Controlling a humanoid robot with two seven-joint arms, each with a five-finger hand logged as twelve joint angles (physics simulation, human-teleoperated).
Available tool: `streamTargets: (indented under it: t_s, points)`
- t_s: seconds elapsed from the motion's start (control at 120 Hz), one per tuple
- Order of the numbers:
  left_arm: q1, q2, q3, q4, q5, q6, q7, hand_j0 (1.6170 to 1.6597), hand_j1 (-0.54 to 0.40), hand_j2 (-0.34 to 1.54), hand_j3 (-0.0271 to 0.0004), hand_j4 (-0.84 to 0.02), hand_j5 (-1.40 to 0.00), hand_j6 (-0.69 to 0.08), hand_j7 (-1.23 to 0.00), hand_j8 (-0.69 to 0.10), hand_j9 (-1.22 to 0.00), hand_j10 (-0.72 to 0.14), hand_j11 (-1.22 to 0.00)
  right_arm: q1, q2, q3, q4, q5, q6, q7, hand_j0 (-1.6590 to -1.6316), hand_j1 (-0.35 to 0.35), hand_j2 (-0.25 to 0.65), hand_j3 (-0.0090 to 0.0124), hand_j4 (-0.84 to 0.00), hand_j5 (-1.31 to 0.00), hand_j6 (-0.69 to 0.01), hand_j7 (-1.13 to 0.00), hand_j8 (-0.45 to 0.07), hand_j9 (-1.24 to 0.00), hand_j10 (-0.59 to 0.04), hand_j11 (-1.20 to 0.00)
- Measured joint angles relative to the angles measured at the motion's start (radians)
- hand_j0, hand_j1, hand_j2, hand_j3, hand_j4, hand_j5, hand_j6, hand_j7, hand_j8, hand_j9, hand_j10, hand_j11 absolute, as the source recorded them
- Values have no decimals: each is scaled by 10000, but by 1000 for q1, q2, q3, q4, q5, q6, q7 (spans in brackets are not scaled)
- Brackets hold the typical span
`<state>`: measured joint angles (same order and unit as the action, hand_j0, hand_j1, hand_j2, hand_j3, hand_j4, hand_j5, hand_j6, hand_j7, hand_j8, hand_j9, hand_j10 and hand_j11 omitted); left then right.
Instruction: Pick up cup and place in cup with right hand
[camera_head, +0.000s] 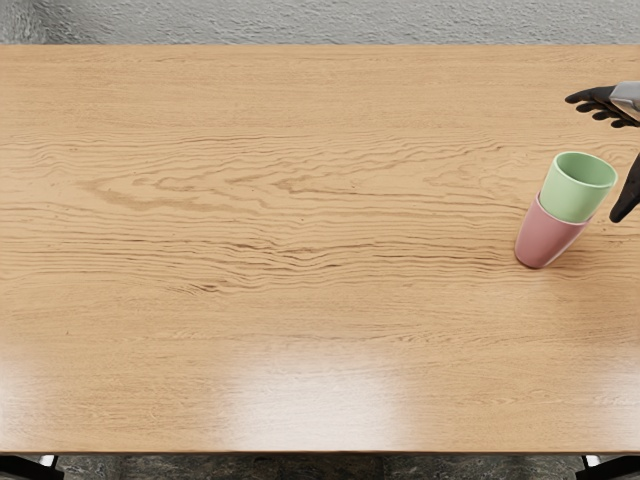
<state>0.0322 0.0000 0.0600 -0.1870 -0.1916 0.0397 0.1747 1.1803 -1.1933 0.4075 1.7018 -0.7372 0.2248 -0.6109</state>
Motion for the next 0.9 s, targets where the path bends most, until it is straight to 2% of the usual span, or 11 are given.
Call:
streamTargets:
  t_s: [0.2,0.267,0.558,0.692,0.9]
  points:
    - [0,0,0,0,0,0,0,16581,3489,3,-2,-2,-3,-3,-3,-3,-3,-1,-3,3,14,8,2,6,4,0,-16580,-3065,-49,0,-503,-522,-539,-505,-509,-516,-483,-511]
    - [0,0,0,0,0,0,0,16581,3489,3,-2,-2,-3,-3,-3,-2,-3,-1,-3,5,36,28,5,25,13,0,-16580,-3095,-46,0,-477,-488,-514,-471,-484,-482,-458,-477]
    - [0,0,0,0,0,0,0,16581,3490,2,-1,-2,-2,-3,-2,-3,-2,-2,-2,9,215,135,15,135,49,0,-16580,-3143,-45,0,-386,-414,-414,-402,-394,-410,-373,-407]
    - [0,0,0,0,0,-2,0,16581,3490,1,-1,-3,-2,-4,-1,-3,-1,-2,-1,4,272,160,16,227,60,0,-16581,-3150,-47,0,-355,-395,-377,-387,-361,-392,-345,-390]
    - [0,0,-1,0,0,-3,0,16581,3491,1,0,-3,-1,-4,-1,-3,-1,-2,-1,-37,281,171,10,379,70,0,-16581,-3169,-47,0,-314,-366,-329,-360,-318,-364,-307,-363]
